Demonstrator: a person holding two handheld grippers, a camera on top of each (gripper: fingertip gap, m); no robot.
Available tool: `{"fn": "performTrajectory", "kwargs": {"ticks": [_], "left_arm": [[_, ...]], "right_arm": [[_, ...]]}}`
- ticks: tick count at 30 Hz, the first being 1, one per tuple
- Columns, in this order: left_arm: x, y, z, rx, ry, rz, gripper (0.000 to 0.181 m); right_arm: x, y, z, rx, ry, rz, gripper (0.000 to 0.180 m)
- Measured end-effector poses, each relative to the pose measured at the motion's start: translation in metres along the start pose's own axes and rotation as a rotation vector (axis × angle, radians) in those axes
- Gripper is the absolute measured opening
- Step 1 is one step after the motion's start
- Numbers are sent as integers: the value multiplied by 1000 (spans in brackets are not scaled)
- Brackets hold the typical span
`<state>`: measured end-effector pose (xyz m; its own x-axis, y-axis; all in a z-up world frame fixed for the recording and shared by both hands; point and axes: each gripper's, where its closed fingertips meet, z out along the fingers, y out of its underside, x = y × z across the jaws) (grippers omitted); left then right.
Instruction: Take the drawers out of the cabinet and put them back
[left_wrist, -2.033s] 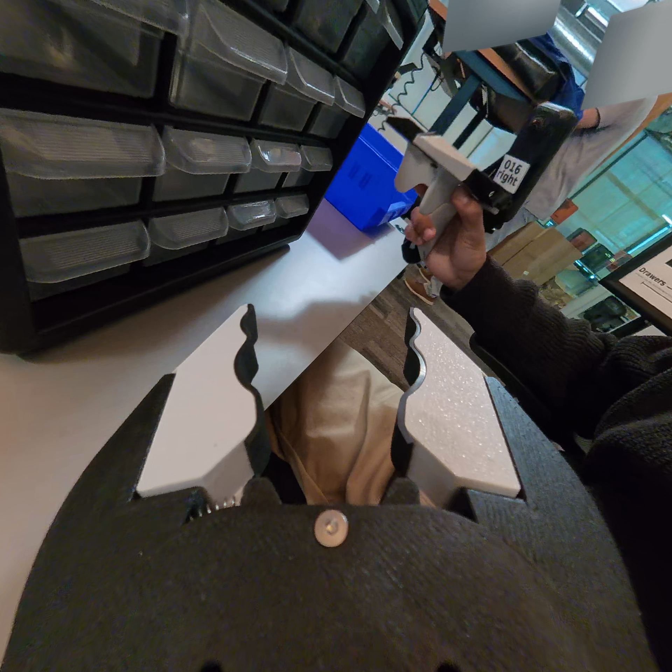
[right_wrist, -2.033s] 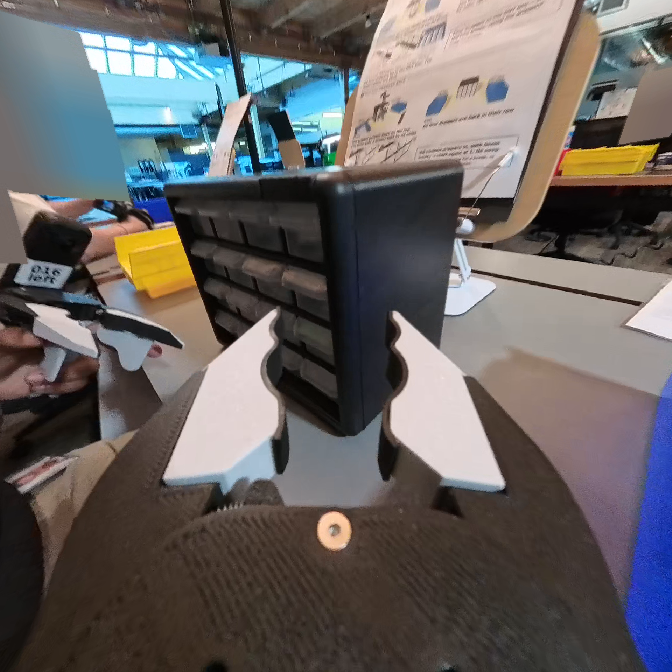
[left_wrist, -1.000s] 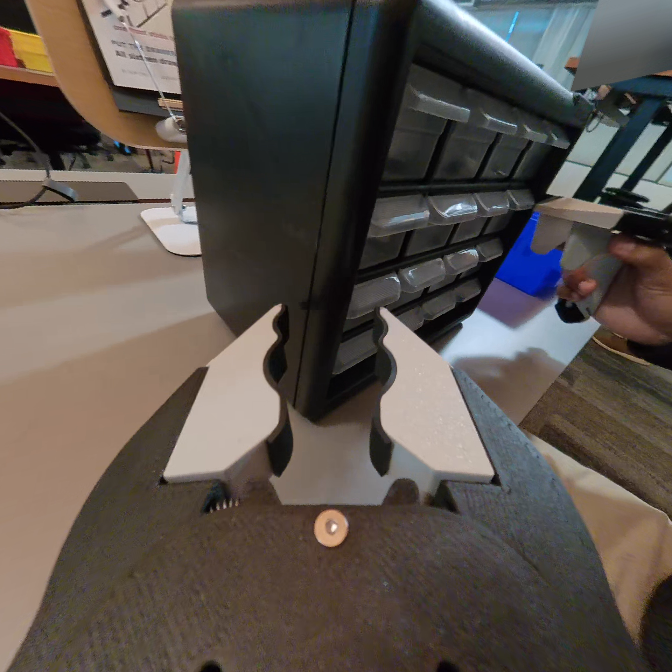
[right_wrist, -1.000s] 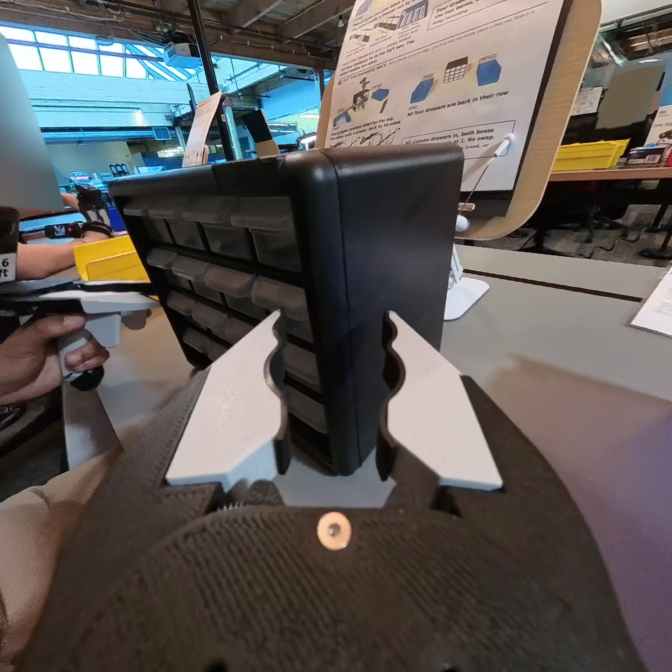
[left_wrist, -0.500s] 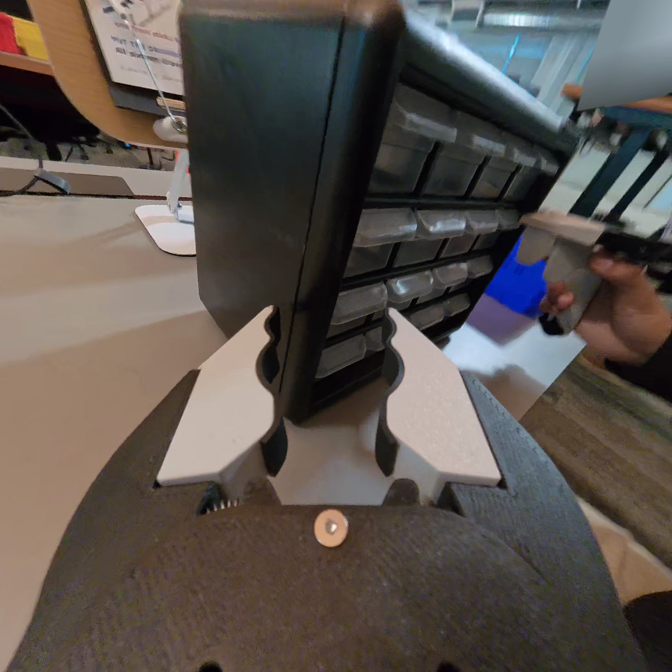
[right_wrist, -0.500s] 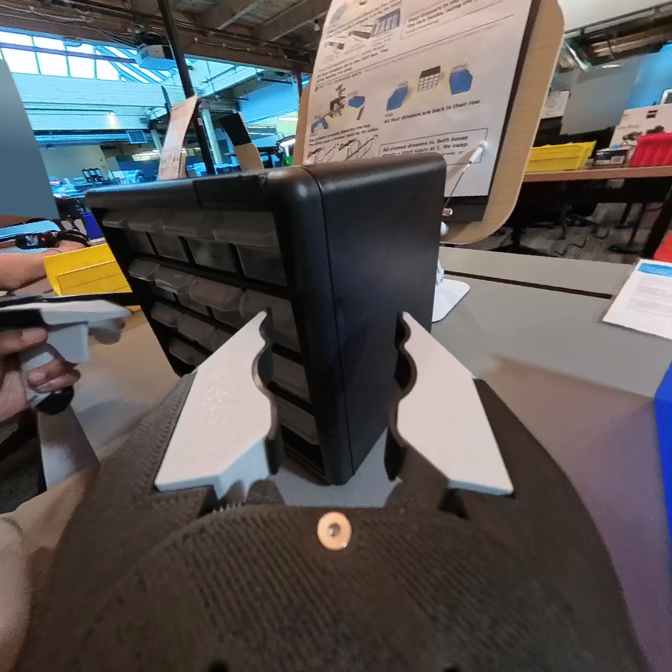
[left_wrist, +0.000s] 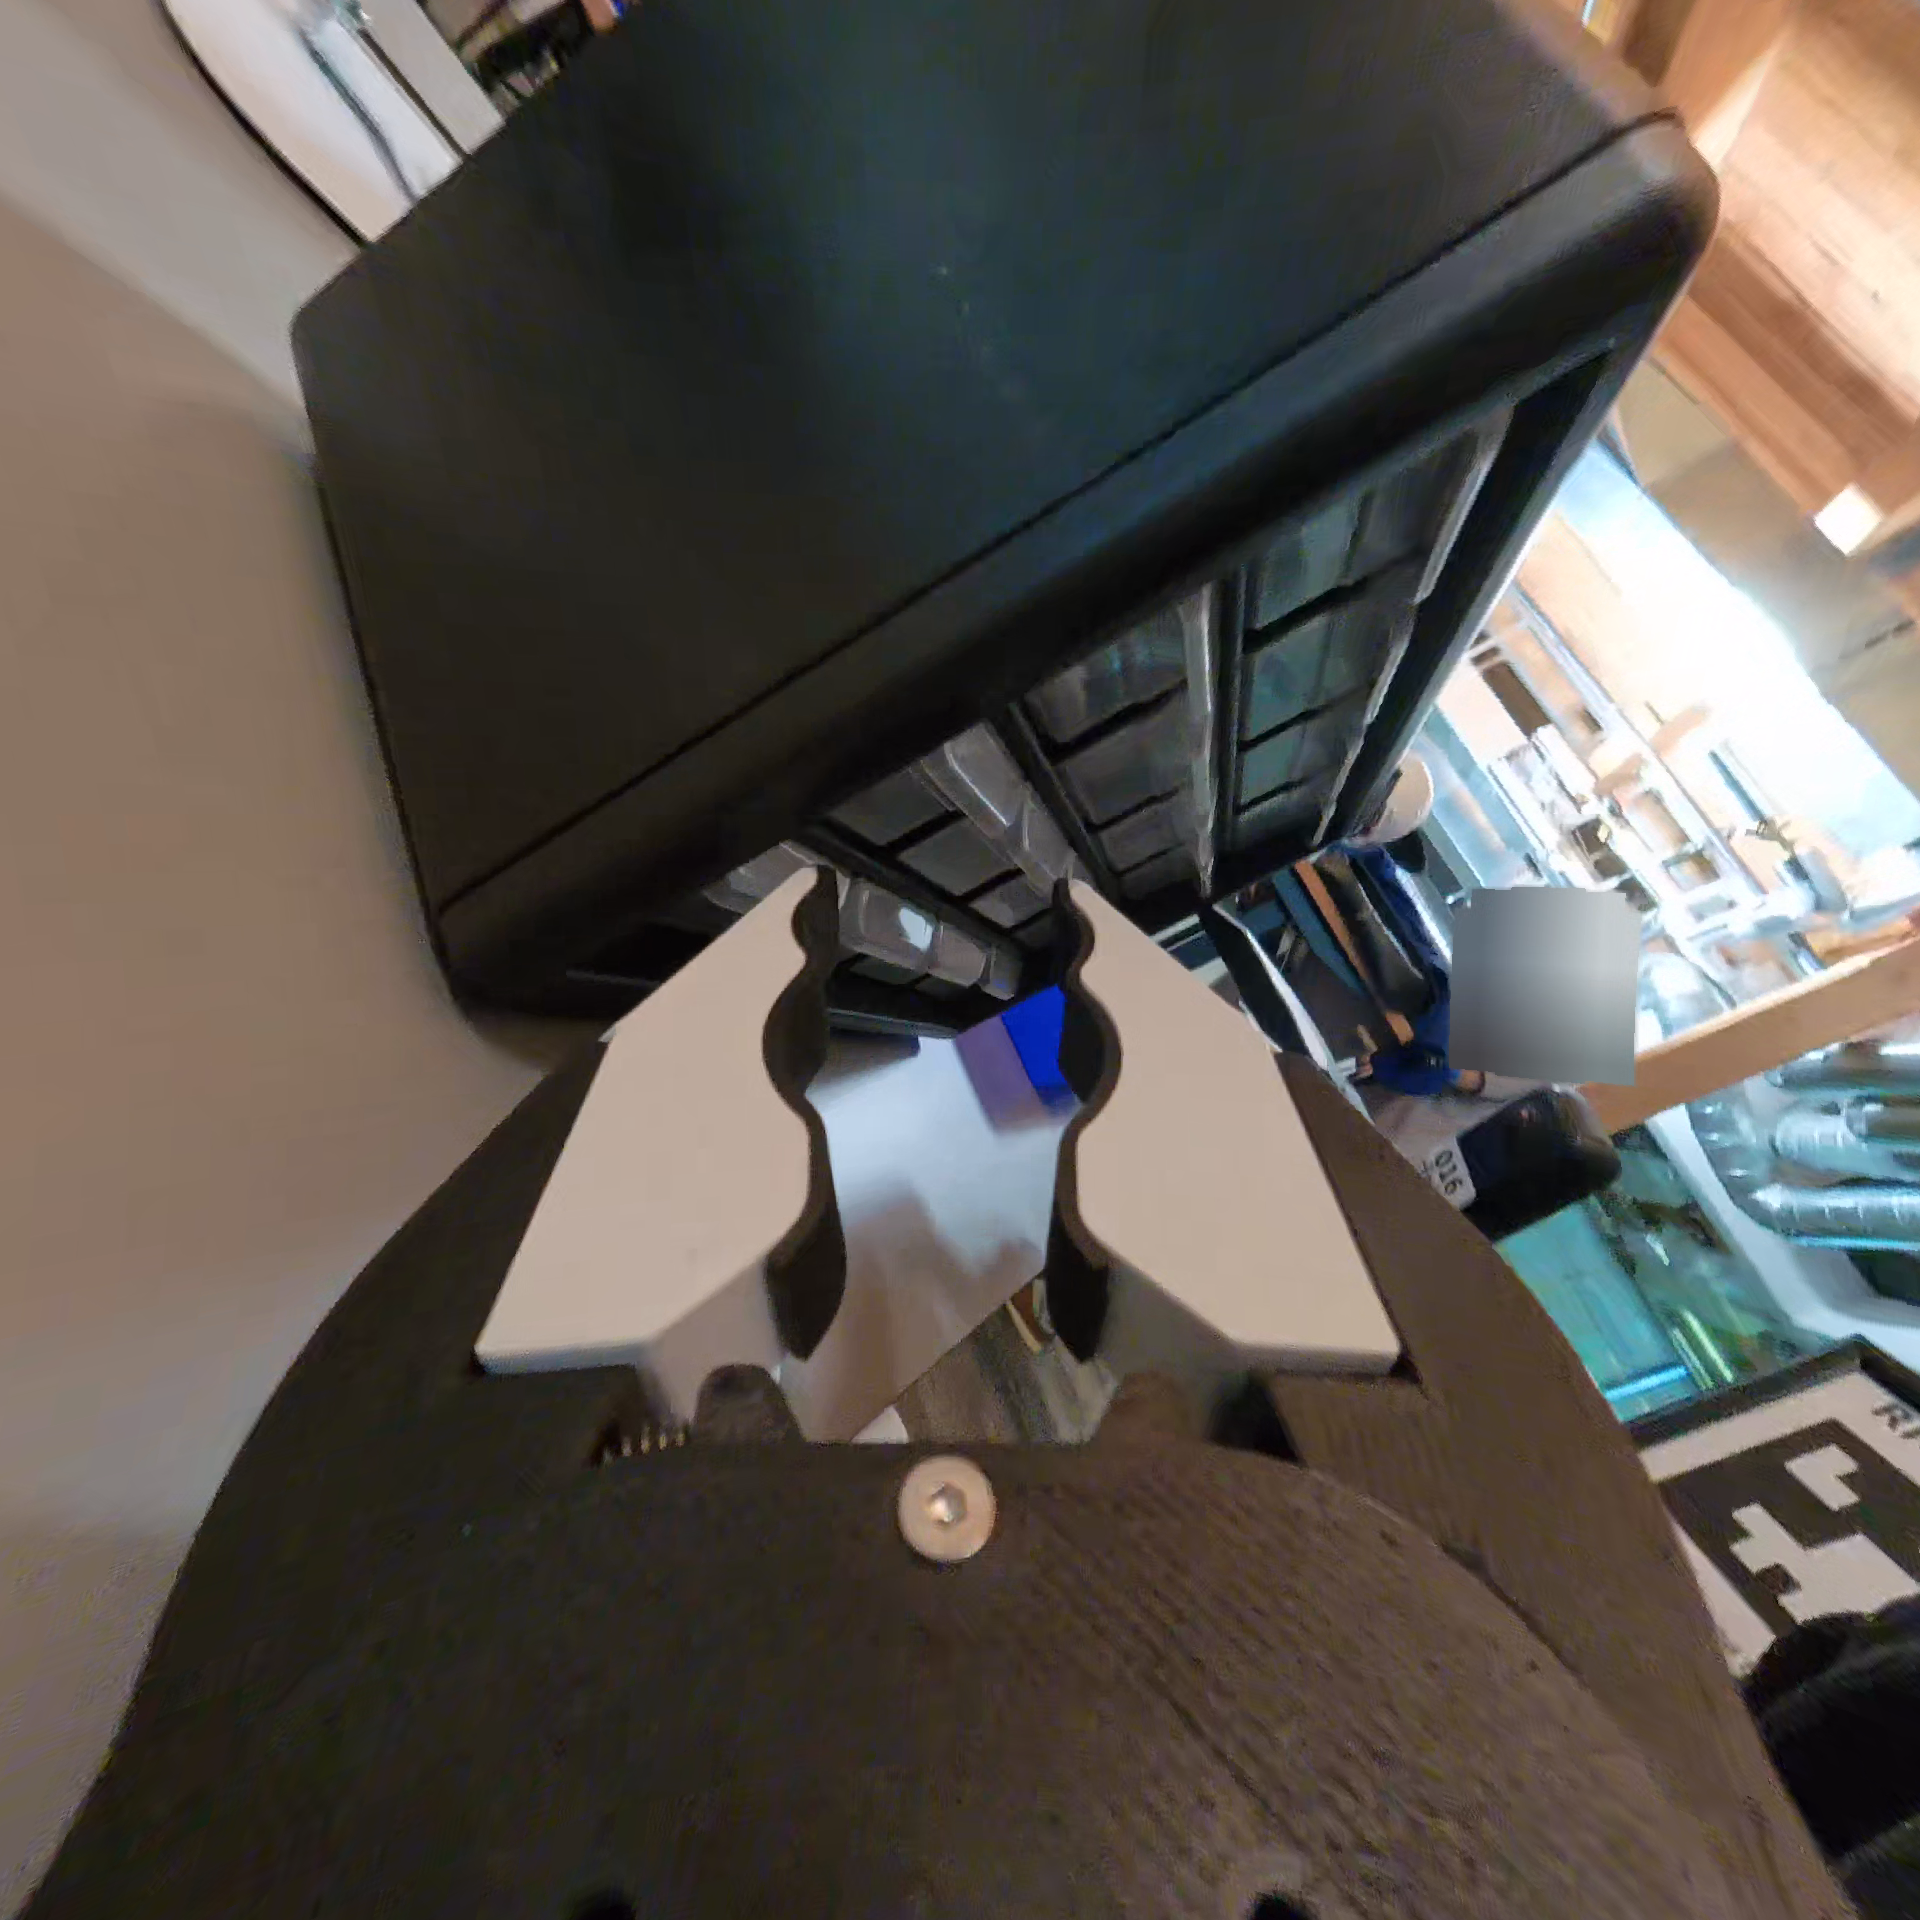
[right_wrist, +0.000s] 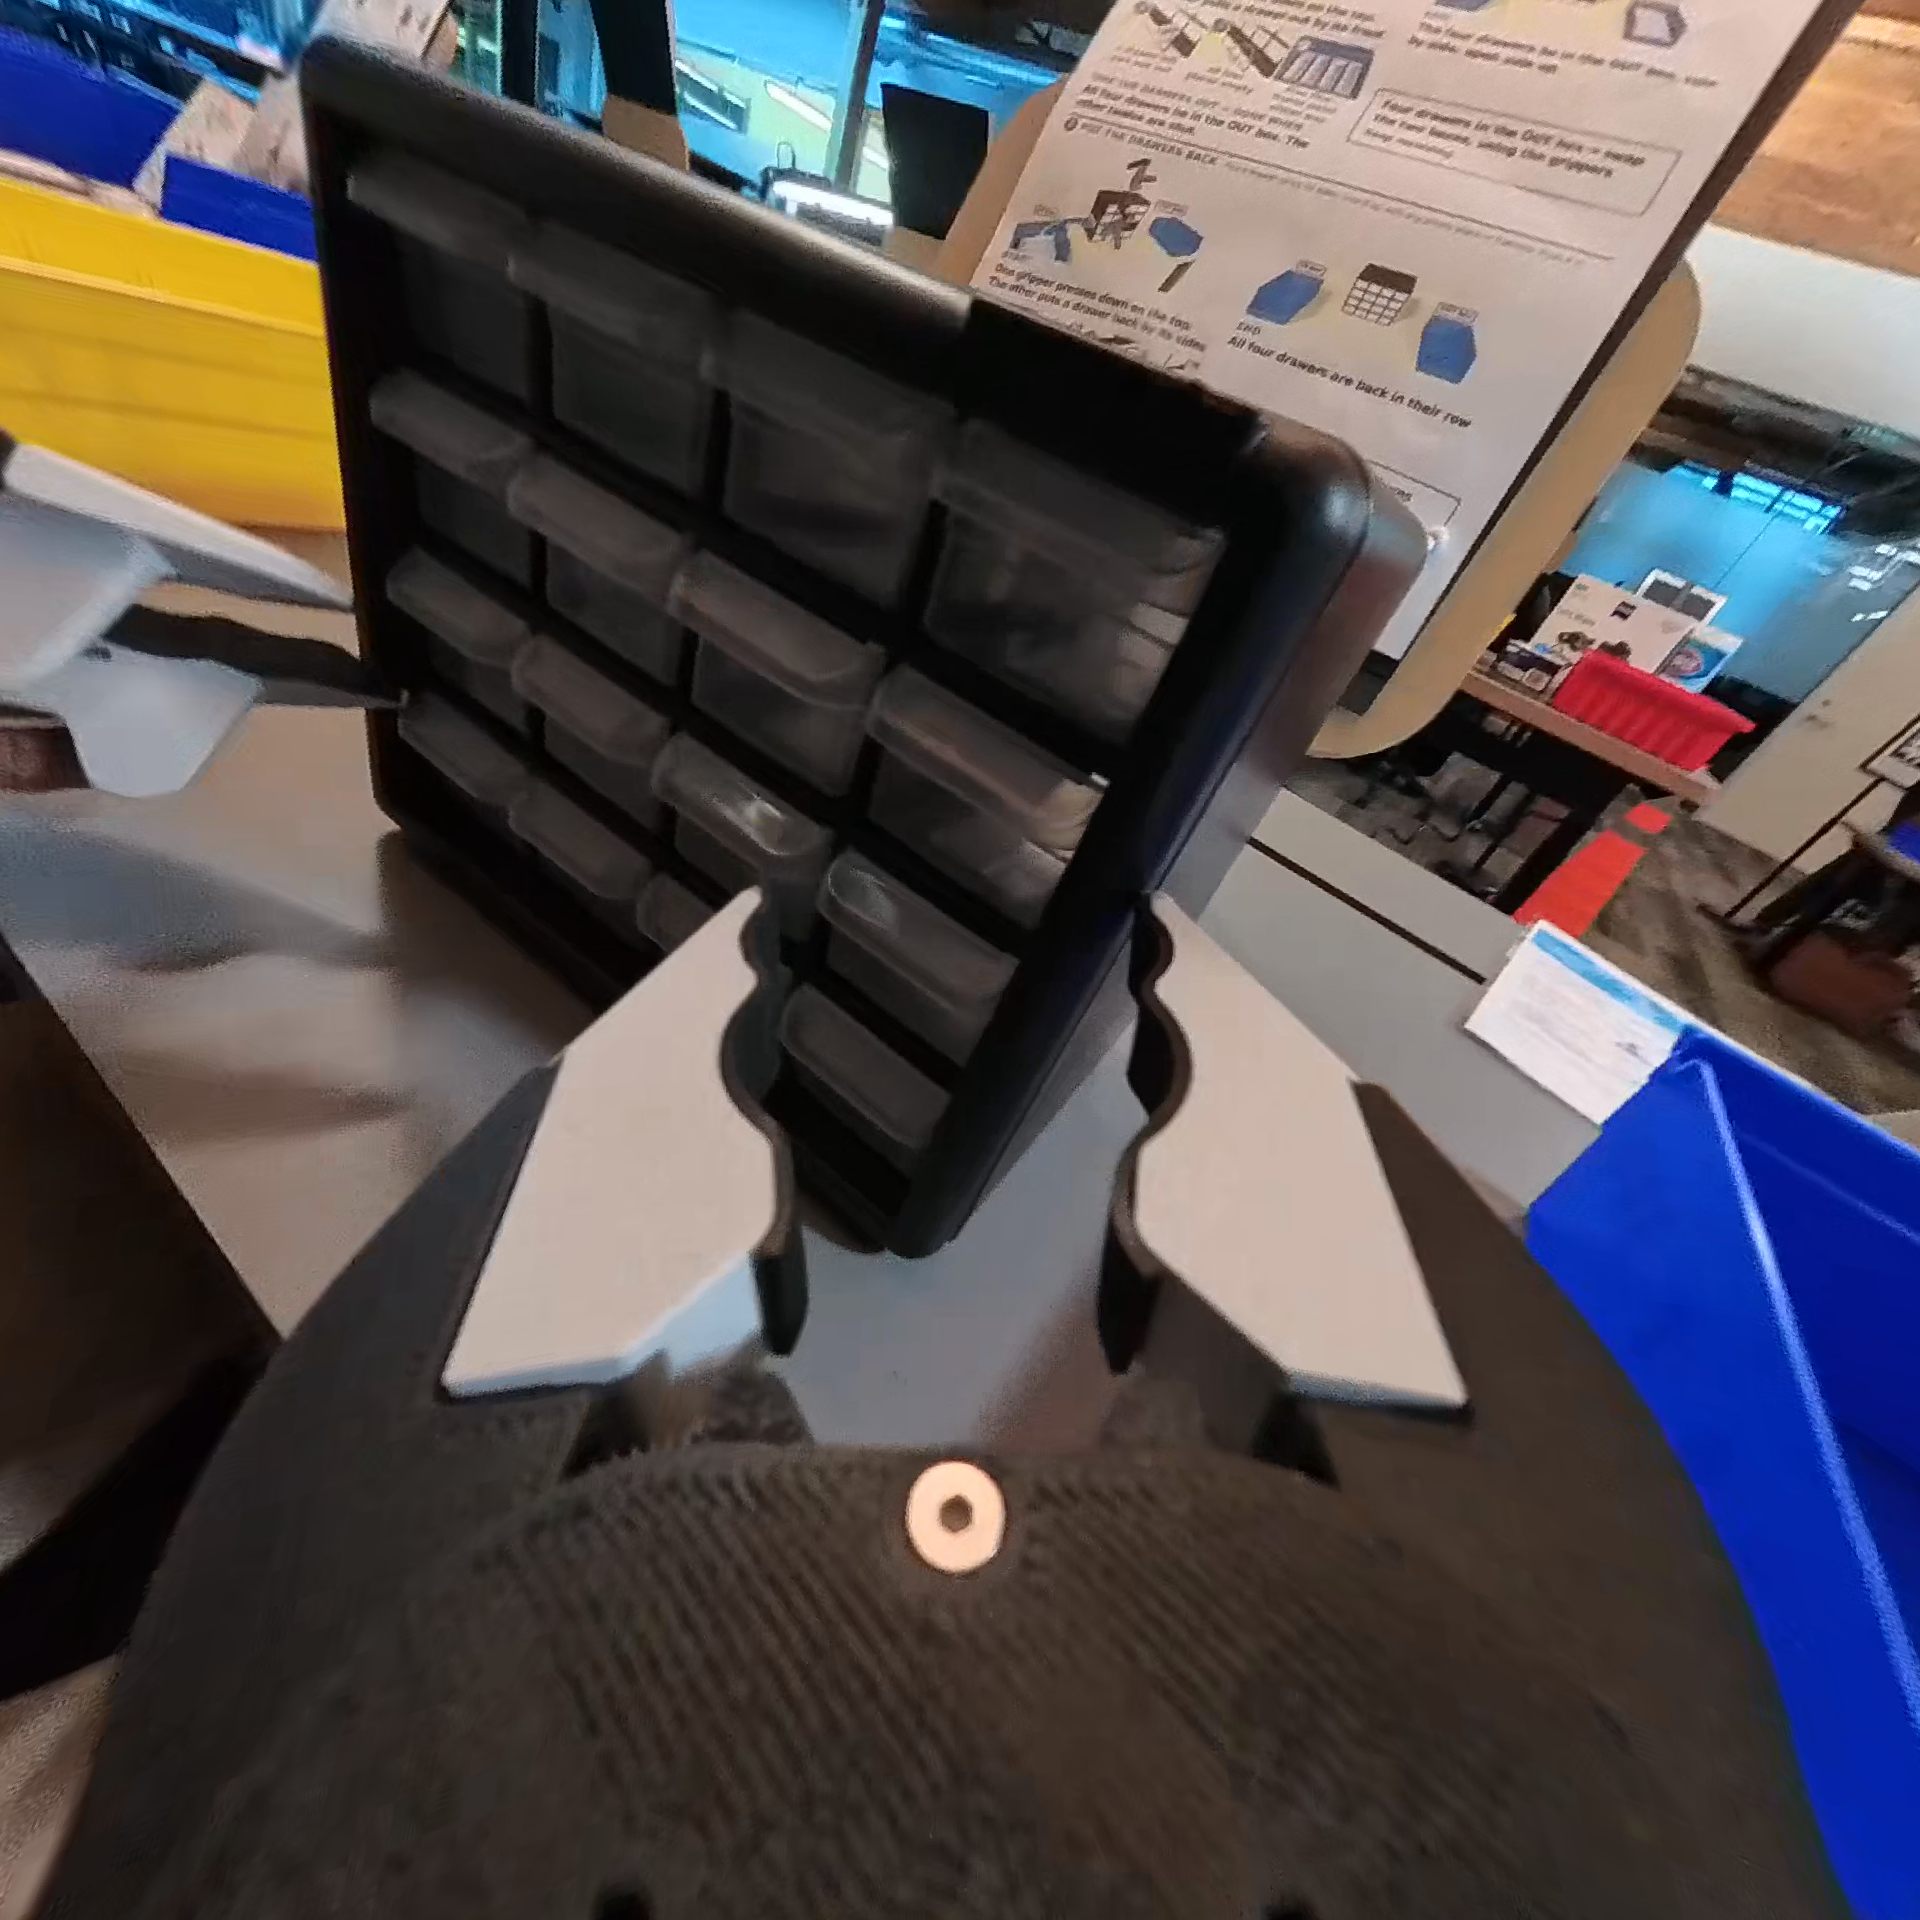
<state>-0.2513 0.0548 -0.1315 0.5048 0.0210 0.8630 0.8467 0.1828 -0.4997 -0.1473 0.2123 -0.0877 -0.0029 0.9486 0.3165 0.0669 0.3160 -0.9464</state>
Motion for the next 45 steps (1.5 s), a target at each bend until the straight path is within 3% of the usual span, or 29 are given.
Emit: {"fn": "performTrajectory", "kwargs": {"ticks": [5,10,12,24,28,34,38,45], "left_arm": [[8,-8,8,27,31,36,38],[11,-10,17,30,66,42,23],[5,-11,19,24,43,40,8],[11,-1,7,8,78,-25,5],[18,8,-2,-3,94,-43,4],[22,29,-16,-81,112,-67,2],[15,30,-28,-68,106,-126,37],[8,3,-50,10,71,-59,44]], "right_arm": [[-1,3,-8,-19,11,-87,63],[-8,13,-11,-61,-5,-131,60],[-13,14,-11,-66,-16,-144,59],[-46,-2,-7,-32,-64,-273,53],[-74,-13,-1,8,-165,-268,33],[-123,-21,20,15,-342,-268,44],[-155,-17,47,-88,-431,-350,61],[-180,-4,93,-209,-335,-810,59]]}}
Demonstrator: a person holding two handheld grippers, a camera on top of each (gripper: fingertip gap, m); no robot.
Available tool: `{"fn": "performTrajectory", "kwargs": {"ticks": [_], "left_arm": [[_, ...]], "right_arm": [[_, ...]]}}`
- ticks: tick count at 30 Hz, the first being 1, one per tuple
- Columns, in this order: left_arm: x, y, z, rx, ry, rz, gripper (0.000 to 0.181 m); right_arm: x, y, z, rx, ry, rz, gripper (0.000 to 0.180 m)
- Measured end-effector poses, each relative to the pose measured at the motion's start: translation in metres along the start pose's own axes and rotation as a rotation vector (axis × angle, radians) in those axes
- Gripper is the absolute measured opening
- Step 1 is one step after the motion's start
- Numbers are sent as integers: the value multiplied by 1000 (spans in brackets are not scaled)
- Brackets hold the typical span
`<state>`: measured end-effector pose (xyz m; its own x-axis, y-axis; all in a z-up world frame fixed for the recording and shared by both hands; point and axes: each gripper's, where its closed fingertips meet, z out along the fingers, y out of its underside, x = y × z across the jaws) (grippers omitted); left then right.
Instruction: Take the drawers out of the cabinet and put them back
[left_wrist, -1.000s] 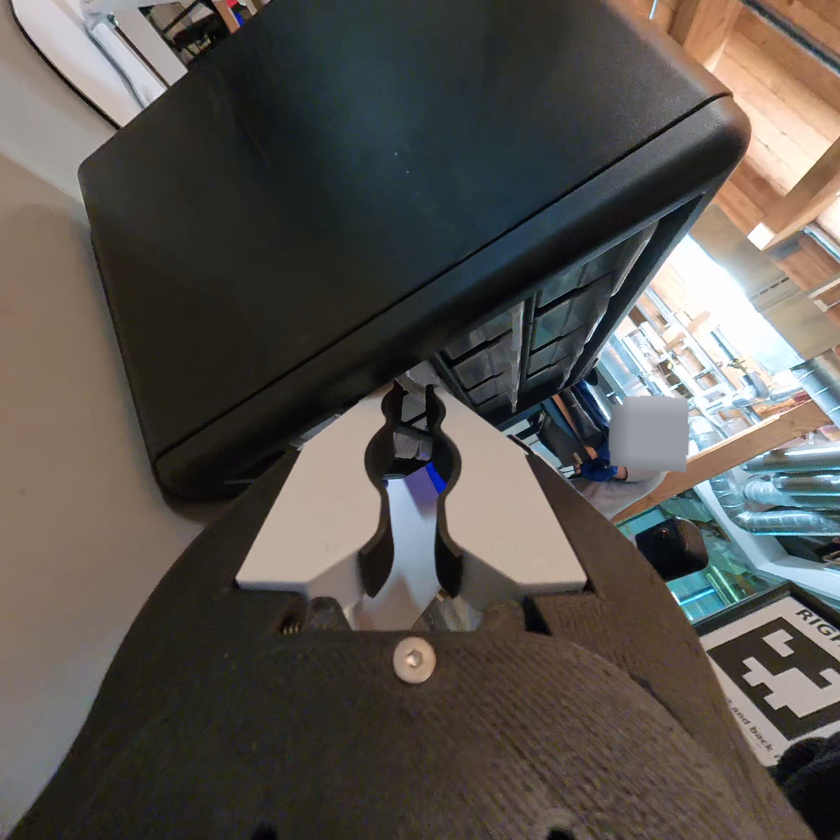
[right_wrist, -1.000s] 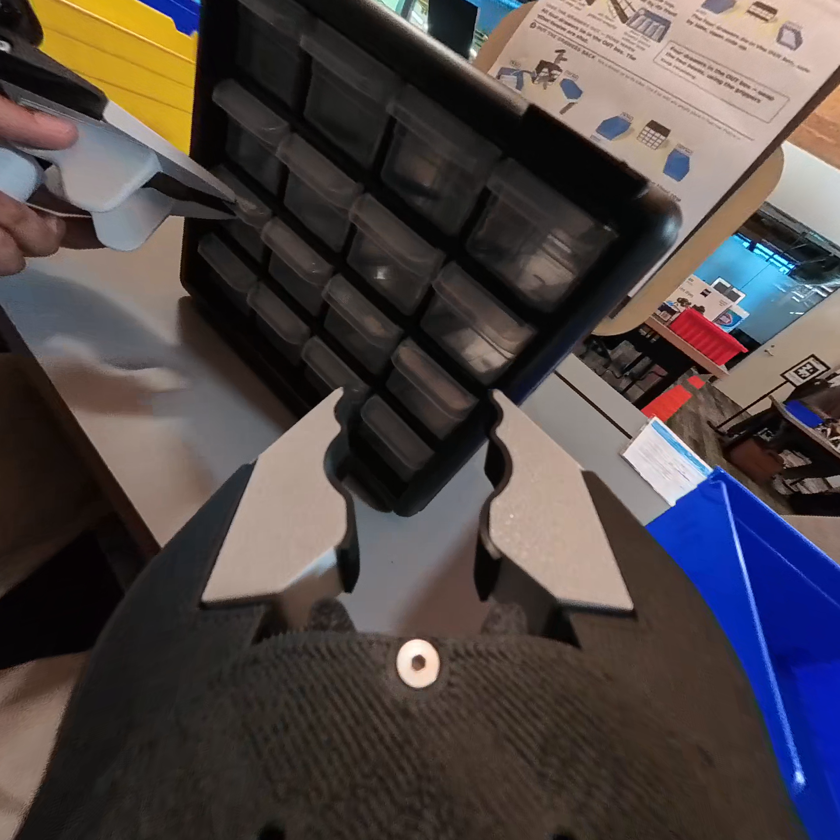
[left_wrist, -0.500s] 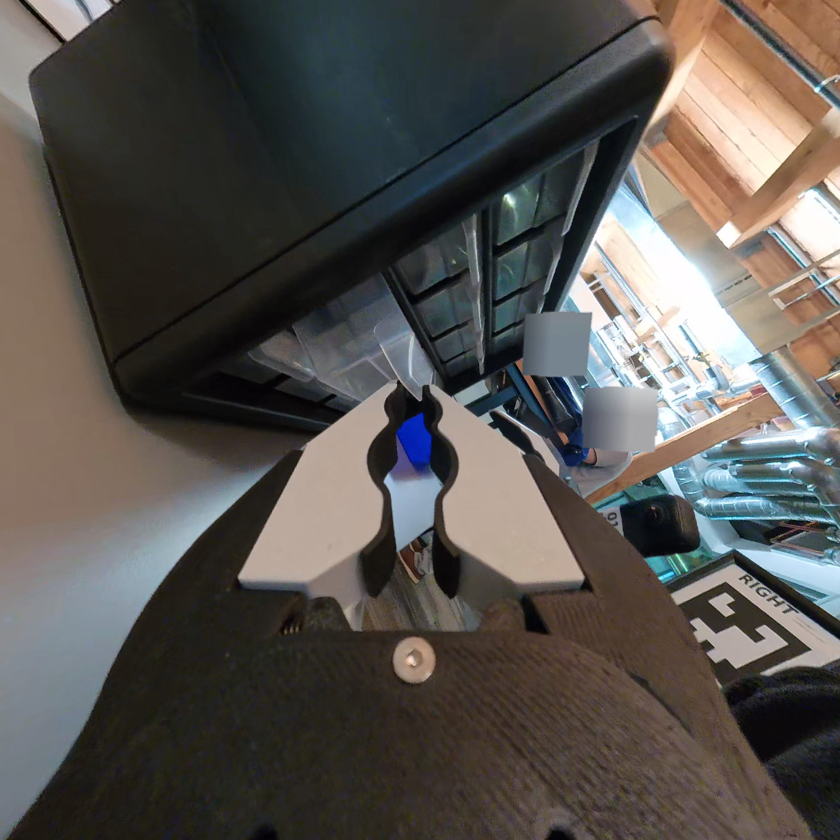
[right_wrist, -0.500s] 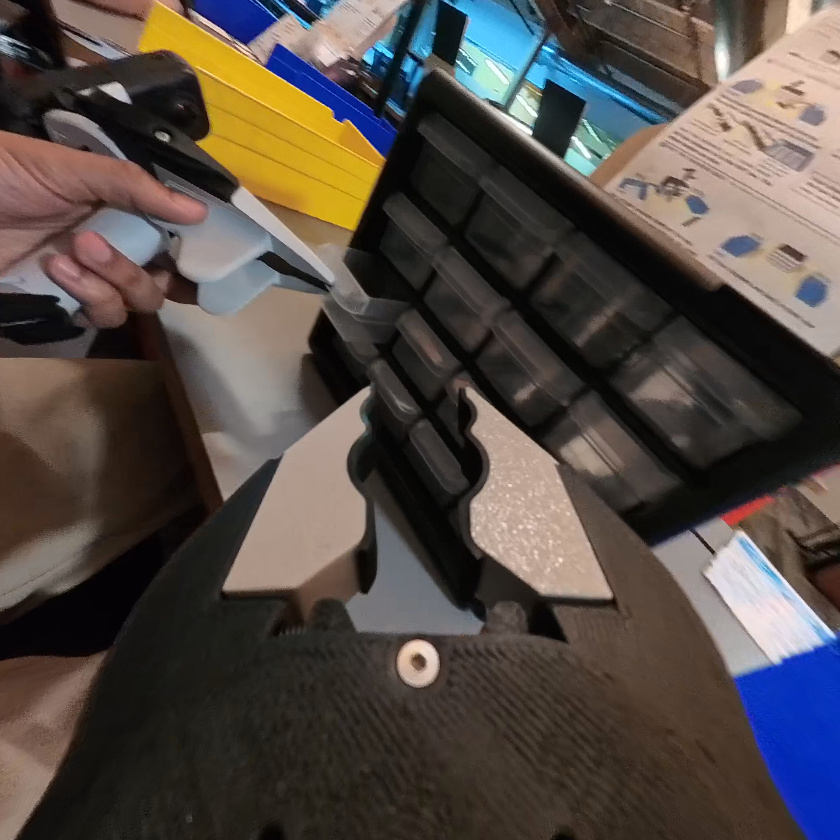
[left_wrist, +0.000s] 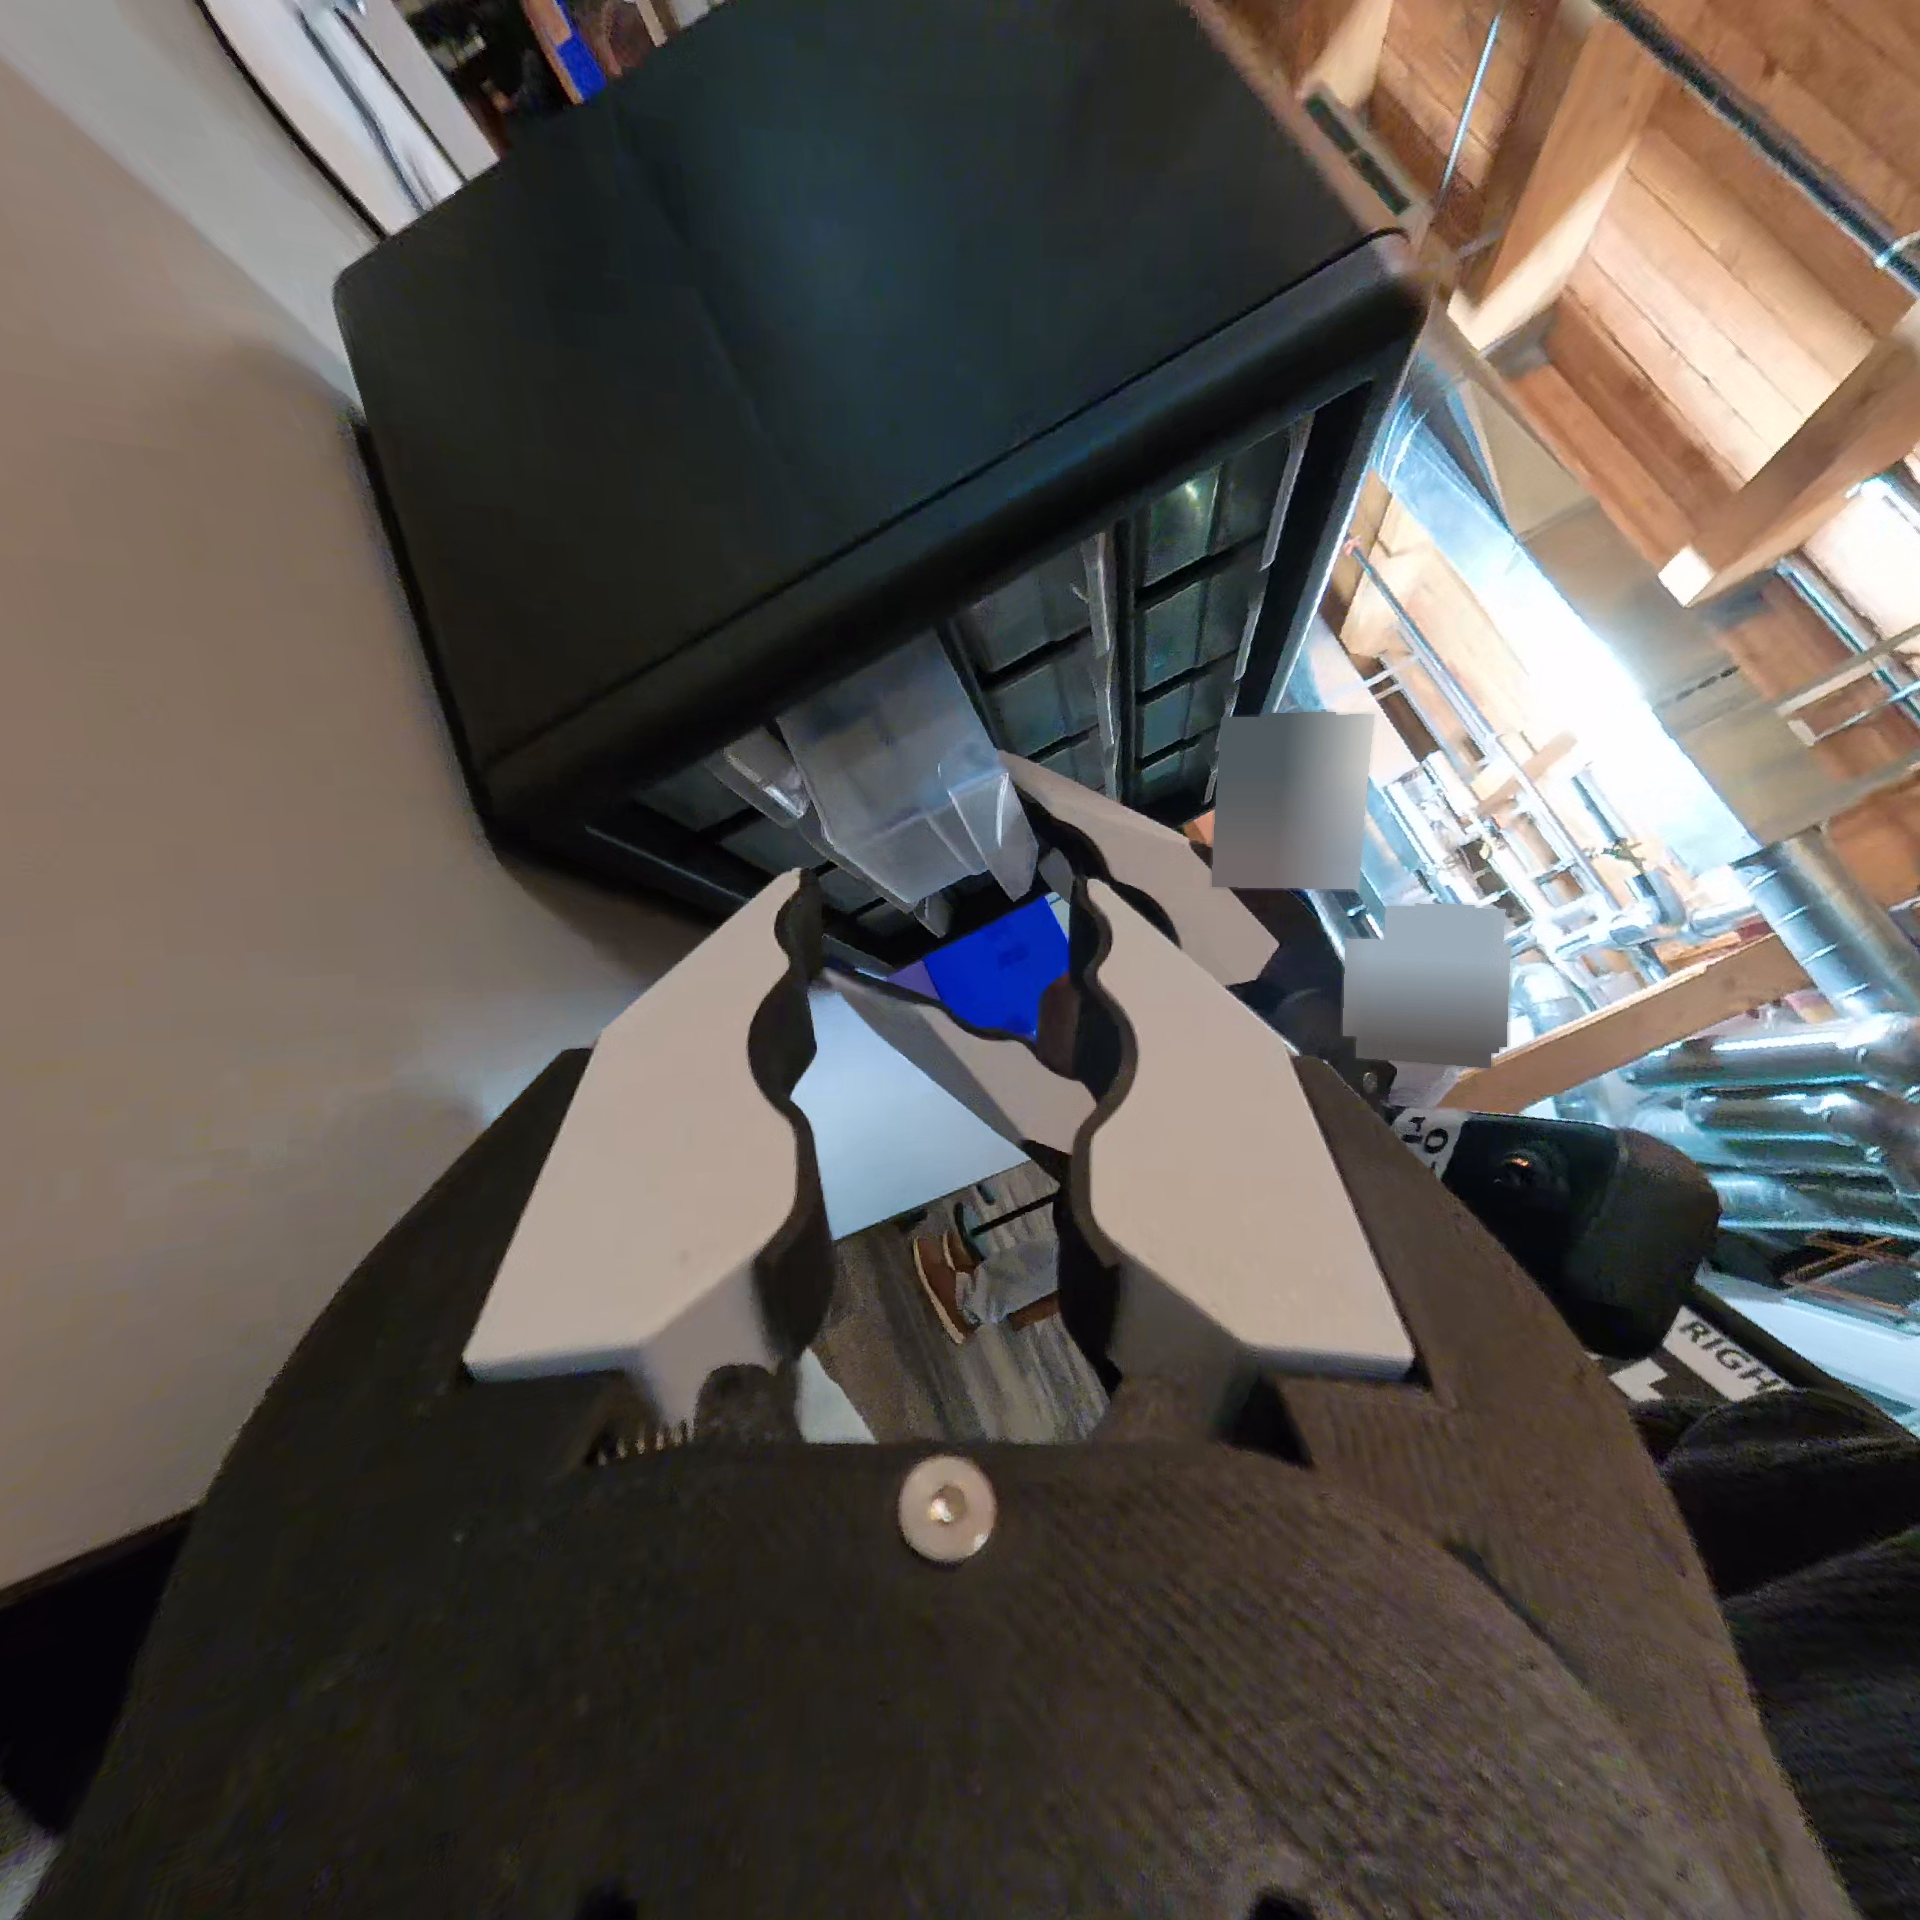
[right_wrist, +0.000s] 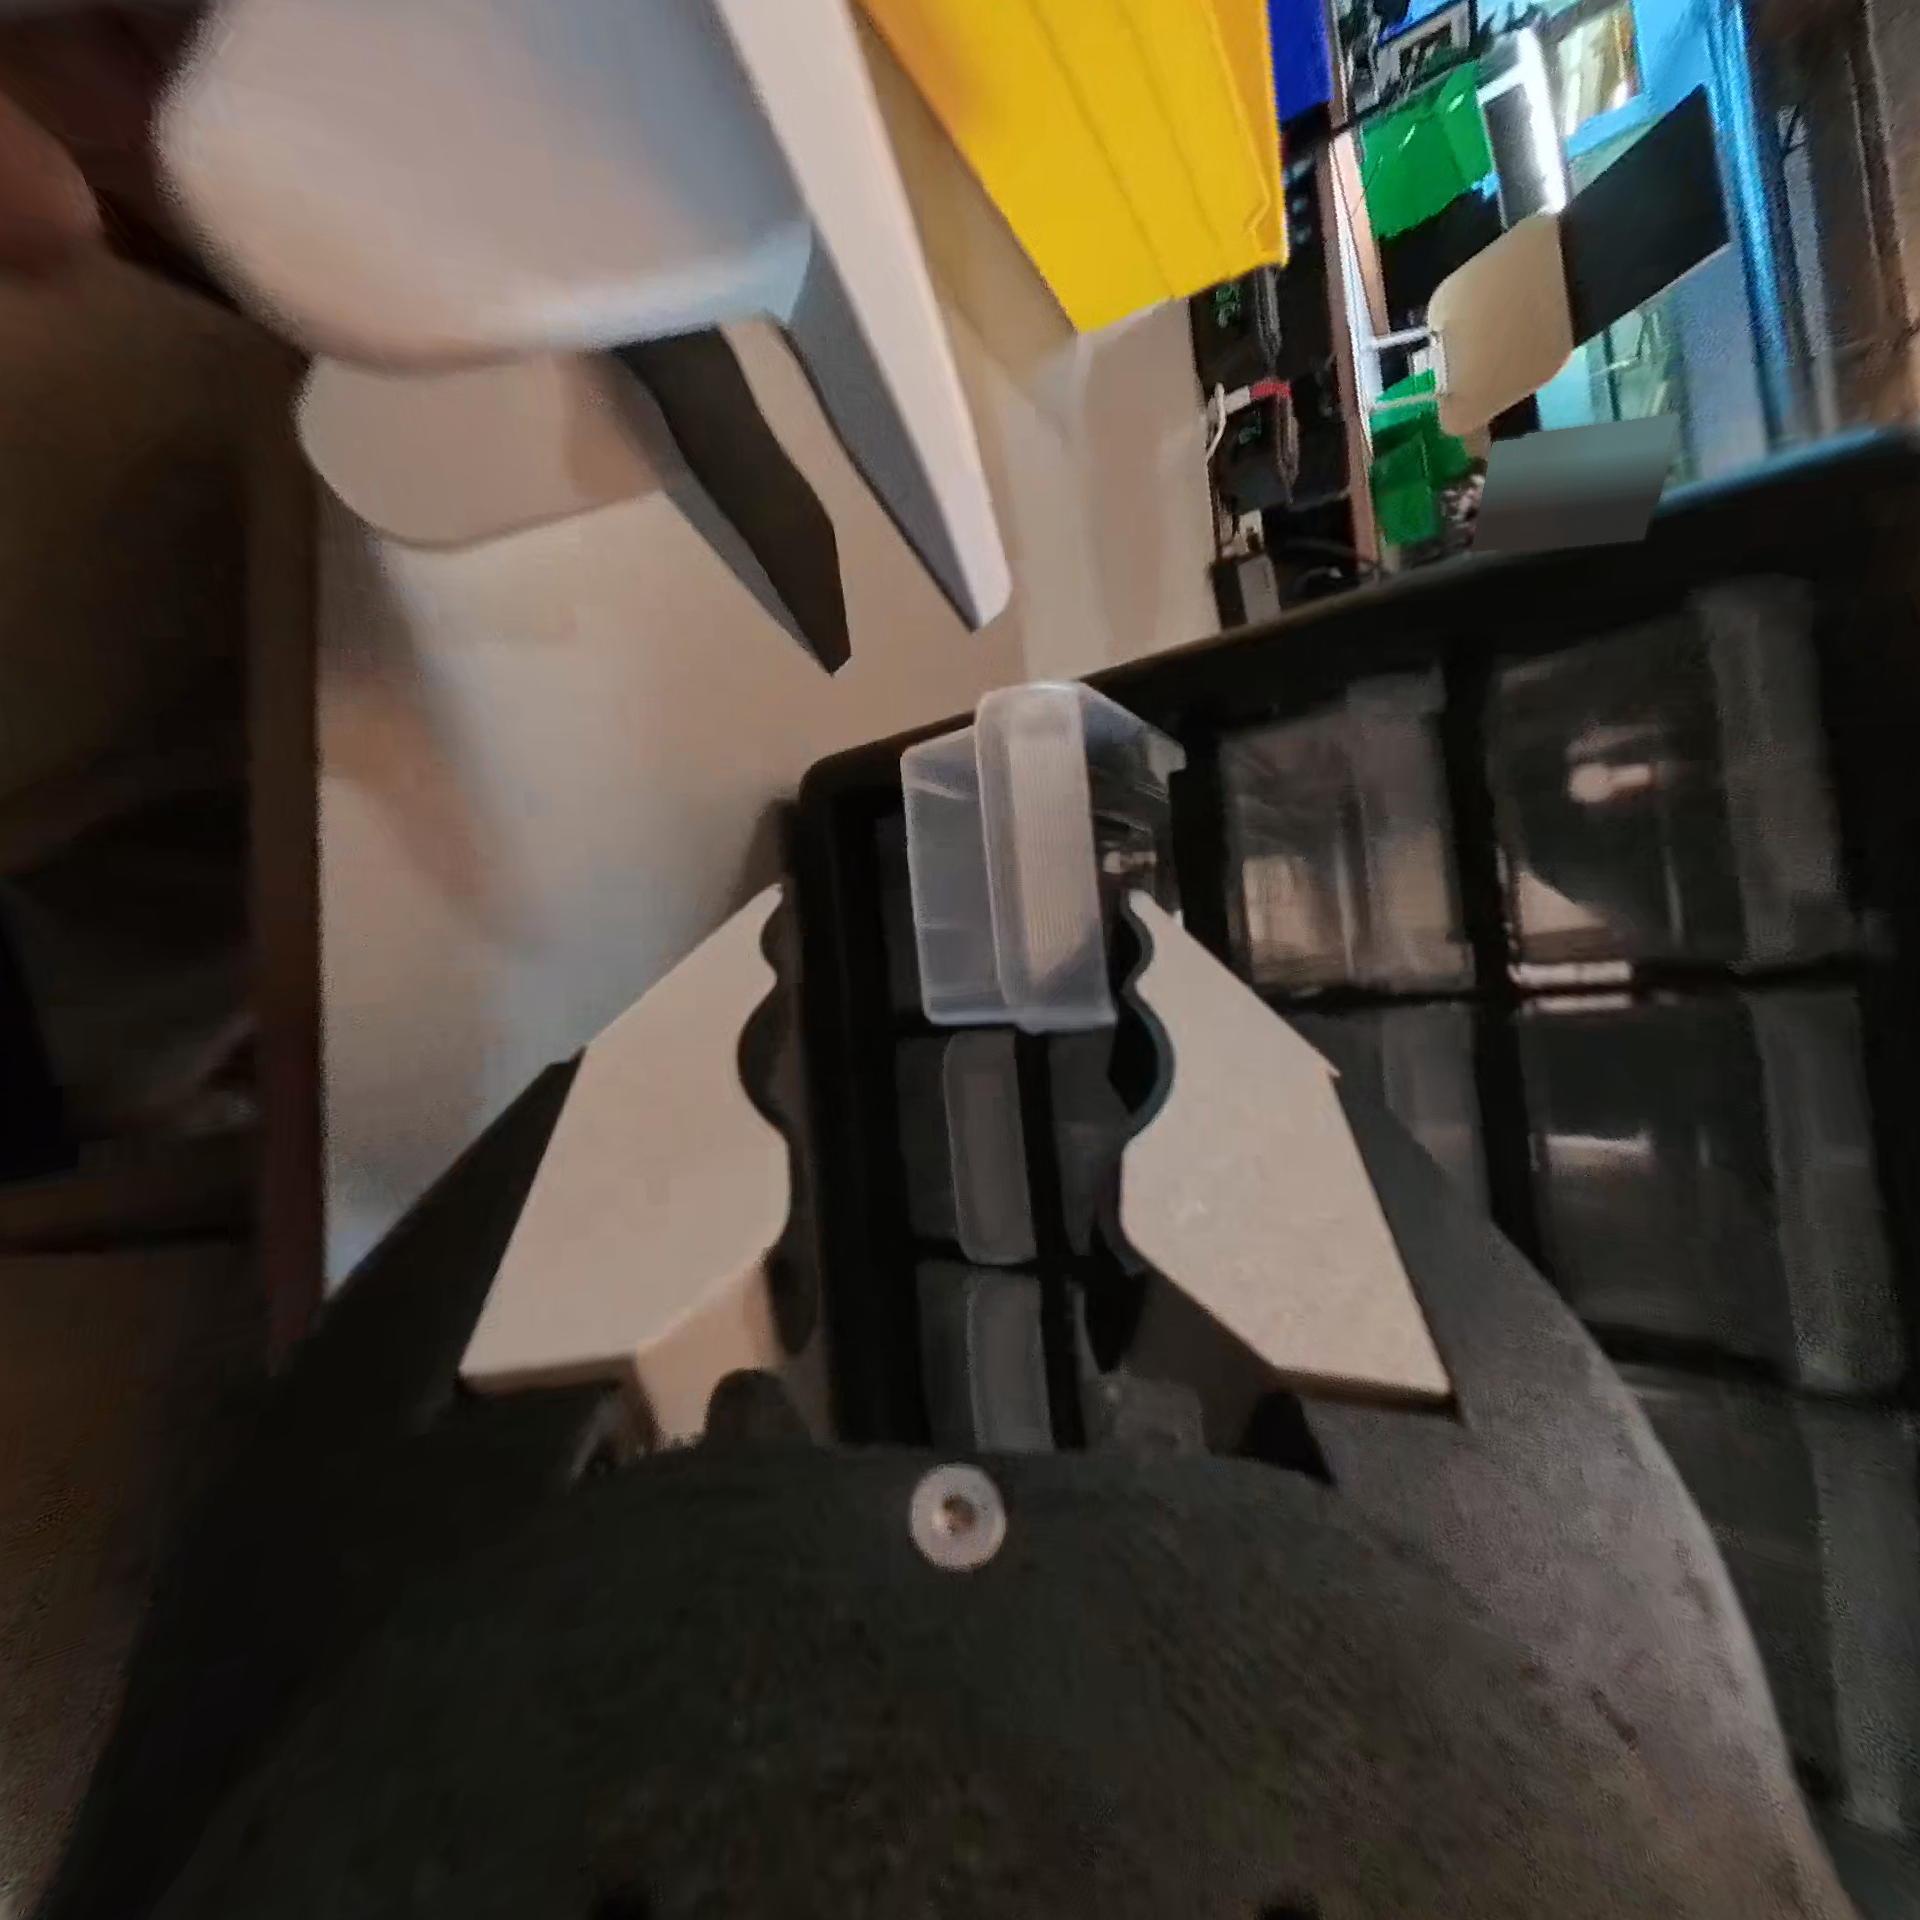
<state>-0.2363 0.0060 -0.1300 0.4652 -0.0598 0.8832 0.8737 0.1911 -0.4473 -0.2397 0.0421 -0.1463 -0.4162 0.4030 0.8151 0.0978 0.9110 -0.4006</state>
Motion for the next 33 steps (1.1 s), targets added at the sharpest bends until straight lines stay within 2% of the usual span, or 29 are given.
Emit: {"fn": "performTrajectory", "kwargs": {"ticks": [2,4,6,9,13,20,33], "left_arm": [[-4,-3,-2,-19,-3,-1,45],[-7,-7,-3,-19,-5,-9,45],[-9,-10,-2,-43,-5,-32,45],[-12,-17,-1,-113,22,-32,45],[-19,-35,1,-95,-4,36,46],[-13,-24,15,-145,21,53,45],[-15,-28,15,-119,20,38,45]], "right_arm": [[0,3,12,-53,29,-65,53],[6,4,14,-78,76,-113,34],[4,2,8,-88,47,-108,32],[-6,-4,-6,-68,-25,-37,30],[-19,-15,-22,-21,-52,-67,29],[-29,-22,-35,-2,-77,-44,28],[-44,-33,-67,66,-151,25,27]]}}
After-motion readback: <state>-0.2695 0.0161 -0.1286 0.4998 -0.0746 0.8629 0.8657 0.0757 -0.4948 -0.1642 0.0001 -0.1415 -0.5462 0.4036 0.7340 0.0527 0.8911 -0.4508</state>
